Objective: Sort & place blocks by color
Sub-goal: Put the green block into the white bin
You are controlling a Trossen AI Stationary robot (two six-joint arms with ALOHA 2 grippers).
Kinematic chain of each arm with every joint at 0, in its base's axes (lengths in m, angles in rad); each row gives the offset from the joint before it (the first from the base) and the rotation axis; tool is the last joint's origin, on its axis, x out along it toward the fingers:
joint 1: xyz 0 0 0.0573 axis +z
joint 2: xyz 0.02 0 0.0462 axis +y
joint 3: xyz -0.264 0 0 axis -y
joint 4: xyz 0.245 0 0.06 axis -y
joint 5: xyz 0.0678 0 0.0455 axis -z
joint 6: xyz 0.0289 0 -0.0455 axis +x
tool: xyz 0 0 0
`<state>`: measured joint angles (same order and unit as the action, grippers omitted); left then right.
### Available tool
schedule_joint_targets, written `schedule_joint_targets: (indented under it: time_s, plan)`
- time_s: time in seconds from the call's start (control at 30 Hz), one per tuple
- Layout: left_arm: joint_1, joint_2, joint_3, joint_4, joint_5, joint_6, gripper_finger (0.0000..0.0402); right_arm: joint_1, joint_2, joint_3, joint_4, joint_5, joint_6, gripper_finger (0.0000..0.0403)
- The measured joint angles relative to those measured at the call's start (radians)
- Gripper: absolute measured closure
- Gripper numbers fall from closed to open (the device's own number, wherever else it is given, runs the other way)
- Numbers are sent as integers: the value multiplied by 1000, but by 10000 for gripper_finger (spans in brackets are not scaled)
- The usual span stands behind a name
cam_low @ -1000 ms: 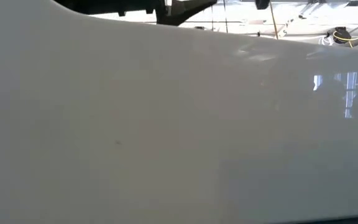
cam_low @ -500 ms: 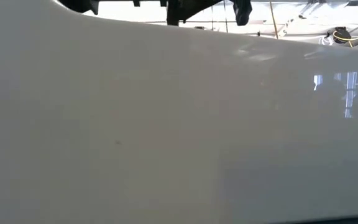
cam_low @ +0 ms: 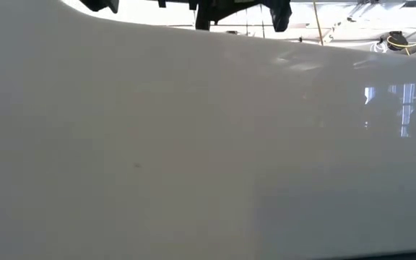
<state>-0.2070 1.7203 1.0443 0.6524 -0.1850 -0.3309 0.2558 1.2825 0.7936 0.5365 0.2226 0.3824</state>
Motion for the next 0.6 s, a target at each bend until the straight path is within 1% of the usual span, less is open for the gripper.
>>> schedule_joint_targets:
  time_s: [0.13,0.27,0.37,0.53,0.6]
  plan:
    - [-1,0,0,1,0,-29,273,1,-31,0,-65,-21,1,147]
    - [-3,0,0,2,-1,-50,273,0,-97,0,-163,-25,1,110]
    - [-8,0,0,3,0,-64,273,0,-156,0,-247,-23,8,99]
    - [-29,0,-1,4,5,-108,273,1,-235,0,-358,-21,61,98]
    - [-41,0,-1,4,54,-154,273,1,-250,0,-378,-19,78,102]
